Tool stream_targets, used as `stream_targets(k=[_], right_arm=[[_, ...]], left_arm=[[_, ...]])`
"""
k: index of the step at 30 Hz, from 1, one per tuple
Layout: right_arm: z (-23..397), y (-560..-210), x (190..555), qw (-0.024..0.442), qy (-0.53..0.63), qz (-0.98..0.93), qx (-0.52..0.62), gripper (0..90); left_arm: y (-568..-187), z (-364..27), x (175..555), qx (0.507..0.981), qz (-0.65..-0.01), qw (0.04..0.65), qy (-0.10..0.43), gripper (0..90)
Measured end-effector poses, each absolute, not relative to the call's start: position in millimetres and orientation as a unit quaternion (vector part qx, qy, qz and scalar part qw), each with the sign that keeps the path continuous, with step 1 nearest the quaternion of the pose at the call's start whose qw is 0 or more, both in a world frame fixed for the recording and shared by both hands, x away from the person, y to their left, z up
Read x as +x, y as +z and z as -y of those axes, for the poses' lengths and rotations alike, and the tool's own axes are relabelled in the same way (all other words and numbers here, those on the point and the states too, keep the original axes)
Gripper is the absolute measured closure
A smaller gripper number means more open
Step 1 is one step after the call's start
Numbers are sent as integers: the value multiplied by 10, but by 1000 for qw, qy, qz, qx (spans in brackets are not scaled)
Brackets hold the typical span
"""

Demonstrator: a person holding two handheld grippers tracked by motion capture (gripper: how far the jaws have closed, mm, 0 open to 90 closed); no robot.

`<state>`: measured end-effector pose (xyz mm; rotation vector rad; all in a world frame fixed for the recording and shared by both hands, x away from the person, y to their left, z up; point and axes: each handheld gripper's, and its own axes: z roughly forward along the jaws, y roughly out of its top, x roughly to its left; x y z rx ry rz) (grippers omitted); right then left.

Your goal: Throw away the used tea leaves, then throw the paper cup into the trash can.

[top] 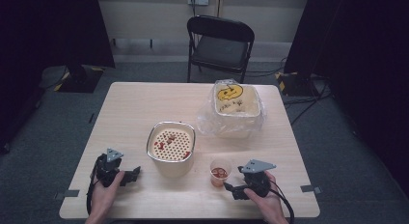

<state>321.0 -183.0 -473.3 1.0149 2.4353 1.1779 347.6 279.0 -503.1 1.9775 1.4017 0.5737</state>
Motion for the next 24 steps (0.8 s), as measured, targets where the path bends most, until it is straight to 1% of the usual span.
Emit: stream_targets(k=[5,7,12,18,20,22,24], right_arm=[[1722,-4744,3219,118,409,-841,333,180],[1625,-4756,3242,105,415,-844,322,180],[1516,-4762,3289,102,425,-844,310,207],[1433,-4800,3352,99,433,-843,302,264],[1427,-4811,3360,107,438,-841,298,336],[1439,-4819,3373,102,443,-841,295,337],[1447,-4830,3385,99,447,-839,294,368]], left_arm=[[-5031,-2790,3477,752,-533,320,218,0],[-5031,-2790,3476,752,-533,320,218,0],[-5031,-2790,3477,752,-533,320,218,0],[-5031,-2790,3476,752,-533,320,218,0],[-5031,-2791,3476,753,-533,320,218,0],[-5031,-2790,3477,752,-533,320,218,0],[-5031,-2790,3477,752,-533,320,218,0]])
